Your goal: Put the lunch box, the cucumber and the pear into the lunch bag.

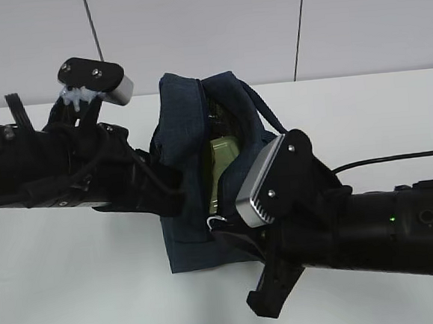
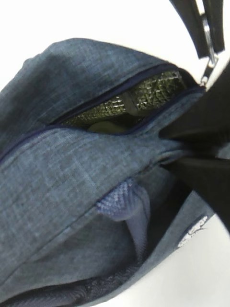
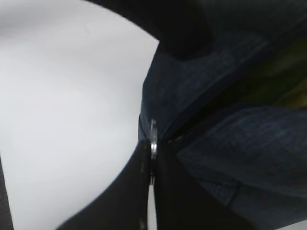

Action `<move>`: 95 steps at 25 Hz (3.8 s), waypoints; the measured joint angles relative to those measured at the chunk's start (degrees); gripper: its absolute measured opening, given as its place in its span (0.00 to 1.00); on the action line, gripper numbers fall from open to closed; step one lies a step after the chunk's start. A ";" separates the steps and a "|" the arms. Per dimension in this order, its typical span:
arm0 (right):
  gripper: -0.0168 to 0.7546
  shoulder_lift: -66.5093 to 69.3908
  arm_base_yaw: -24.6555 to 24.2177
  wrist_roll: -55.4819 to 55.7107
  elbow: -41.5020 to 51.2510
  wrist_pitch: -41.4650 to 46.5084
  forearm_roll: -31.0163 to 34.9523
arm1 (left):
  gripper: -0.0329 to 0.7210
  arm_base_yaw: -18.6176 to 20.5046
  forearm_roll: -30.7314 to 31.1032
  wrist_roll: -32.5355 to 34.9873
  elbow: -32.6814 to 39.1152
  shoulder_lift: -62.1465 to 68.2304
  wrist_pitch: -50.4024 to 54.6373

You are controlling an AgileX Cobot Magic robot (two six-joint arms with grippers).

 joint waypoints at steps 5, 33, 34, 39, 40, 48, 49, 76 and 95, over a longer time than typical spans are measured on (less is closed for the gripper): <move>0.02 -3.56 0.00 0.09 0.10 0.21 -0.14 | 0.05 0.00 0.30 0.00 0.00 0.00 0.24; 0.02 -4.80 -1.59 0.09 -8.01 5.41 0.08 | 0.05 0.00 4.20 0.00 0.00 -0.05 3.57; 0.02 -4.80 -2.24 0.09 -8.01 5.41 0.08 | 0.05 0.00 4.25 0.00 -0.05 -0.05 3.57; 0.02 -4.80 -4.30 0.09 -8.10 4.47 -0.25 | 0.05 0.00 4.37 0.00 -0.05 -0.05 3.63; 0.02 -4.80 -4.52 0.09 -8.40 4.46 -0.33 | 0.05 0.00 4.37 0.00 -0.05 -0.05 3.63; 0.02 -4.80 -5.00 0.09 -11.94 4.37 -0.26 | 0.05 0.00 4.43 0.00 -0.10 -0.05 4.26; 0.02 -4.80 -5.00 0.09 -12.48 4.37 -0.26 | 0.05 0.00 4.55 0.00 -0.10 -0.05 4.31; 0.02 2.16 -9.12 1.46 -22.38 5.20 -4.40 | 0.05 0.06 5.03 0.00 -0.15 -0.05 10.86; 0.02 12.49 -16.58 5.22 -32.81 5.99 -12.59 | 0.05 0.06 6.39 -0.26 -0.15 -2.54 17.46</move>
